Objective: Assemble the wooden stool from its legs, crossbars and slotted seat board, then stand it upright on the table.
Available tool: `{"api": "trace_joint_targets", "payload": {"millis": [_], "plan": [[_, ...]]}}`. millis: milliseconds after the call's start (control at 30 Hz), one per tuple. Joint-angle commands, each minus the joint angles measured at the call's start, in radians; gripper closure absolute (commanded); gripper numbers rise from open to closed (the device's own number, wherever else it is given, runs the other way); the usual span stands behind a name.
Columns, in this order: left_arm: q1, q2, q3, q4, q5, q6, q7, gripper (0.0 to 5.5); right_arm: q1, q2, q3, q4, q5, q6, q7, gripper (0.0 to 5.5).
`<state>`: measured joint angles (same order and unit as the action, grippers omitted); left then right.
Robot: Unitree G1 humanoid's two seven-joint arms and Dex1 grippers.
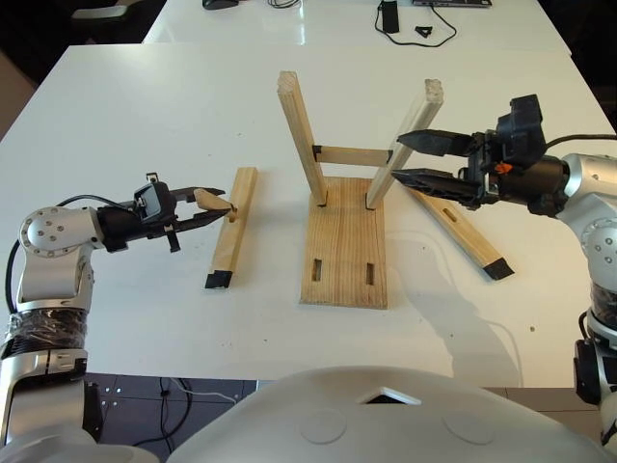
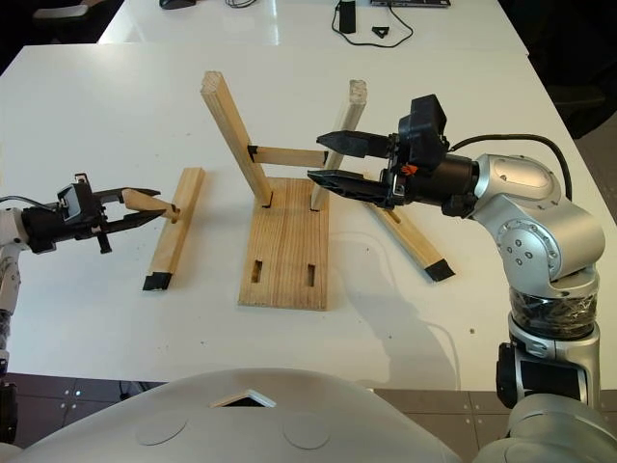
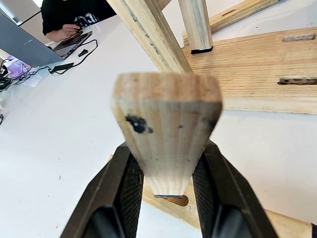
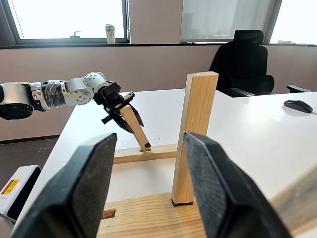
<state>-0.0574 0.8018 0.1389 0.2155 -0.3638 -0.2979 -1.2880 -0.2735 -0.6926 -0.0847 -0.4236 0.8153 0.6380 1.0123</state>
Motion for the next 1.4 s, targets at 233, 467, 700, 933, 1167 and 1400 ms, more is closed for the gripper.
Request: {"api": "trace_joint_targets", "payload": {"millis": [233, 467, 700, 933, 1167, 1400], "plan": [[0.059, 0.008, -0.044, 0.007, 0.026, 0.005, -0.011, 4.21, -0.021, -0.013, 0.025, 0.018, -0.037, -0.017, 0.024, 3.05], [0.0, 0.021, -0.04, -0.016, 0.003, 0.043, -0.01, 4.21, -0.006, -0.001, 0.021, 0.014, -0.049, -0.031, 0.017, 3.05], [-0.067, 0.015, -0.052, 0.029, 0.031, -0.021, -0.032, 4.21, 0.011, 0.013, 0.026, 0.003, -0.054, -0.043, 0.006, 3.05], [-0.088, 0.029, -0.07, 0.112, 0.074, -0.119, -0.058, 4.21, 0.008, 0.009, 0.025, 0.007, -0.056, -0.043, 0.013, 3.05], [-0.049, 0.049, -0.096, 0.106, 0.058, -0.11, -0.107, 4.21, 0.011, 0.006, 0.025, 0.002, -0.056, -0.041, 0.012, 3.05], [0.034, 0.112, -0.121, 0.023, 0.01, 0.05, -0.167, 4.21, 0.019, 0.003, 0.028, 0.0, -0.069, -0.046, 0.008, 3.05]]}}
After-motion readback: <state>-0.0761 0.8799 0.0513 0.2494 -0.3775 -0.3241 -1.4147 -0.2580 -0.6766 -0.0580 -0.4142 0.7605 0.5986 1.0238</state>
